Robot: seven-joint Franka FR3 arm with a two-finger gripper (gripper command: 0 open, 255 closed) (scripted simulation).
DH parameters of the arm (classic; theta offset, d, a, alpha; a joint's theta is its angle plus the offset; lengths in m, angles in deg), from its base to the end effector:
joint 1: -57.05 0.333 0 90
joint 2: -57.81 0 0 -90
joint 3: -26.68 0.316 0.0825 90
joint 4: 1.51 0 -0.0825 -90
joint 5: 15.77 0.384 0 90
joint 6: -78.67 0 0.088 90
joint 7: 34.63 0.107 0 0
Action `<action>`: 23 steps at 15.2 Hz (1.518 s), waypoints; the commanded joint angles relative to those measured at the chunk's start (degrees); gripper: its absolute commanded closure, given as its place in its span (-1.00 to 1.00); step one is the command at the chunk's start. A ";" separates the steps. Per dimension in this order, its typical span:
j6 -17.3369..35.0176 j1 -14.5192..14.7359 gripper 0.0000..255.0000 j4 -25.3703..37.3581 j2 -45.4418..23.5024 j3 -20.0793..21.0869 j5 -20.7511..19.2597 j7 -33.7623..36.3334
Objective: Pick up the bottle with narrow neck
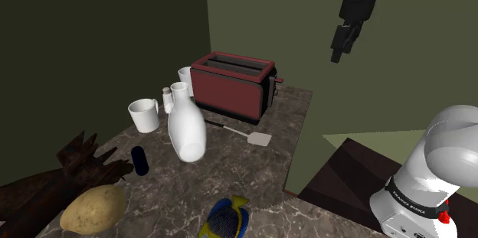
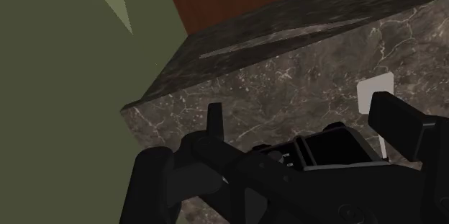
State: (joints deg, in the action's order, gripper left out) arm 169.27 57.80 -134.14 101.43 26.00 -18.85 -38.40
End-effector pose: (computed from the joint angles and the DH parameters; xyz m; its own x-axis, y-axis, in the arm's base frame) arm 0.3152 -0.0065 0.6034 0.9972 0.0705 0.0246 0.0693 -0.9965 0.0473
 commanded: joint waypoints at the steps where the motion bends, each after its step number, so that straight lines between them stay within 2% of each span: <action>1: 0.00 0.00 -1.00 0.00 0.00 0.00 0.00 0.00; 7: 3.33 2.32 -1.00 3.86 -7.12 6.05 3.89 6.69; 13: 6.19 4.01 -1.00 9.97 -15.74 11.81 6.08 13.22; 18: 7.86 5.10 -1.00 16.81 -23.94 16.39 6.27 18.79; 23: 8.56 6.31 -1.00 25.38 -33.16 20.71 4.66 24.68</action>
State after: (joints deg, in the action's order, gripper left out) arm 177.45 63.79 -110.33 70.18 45.75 -13.79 -15.12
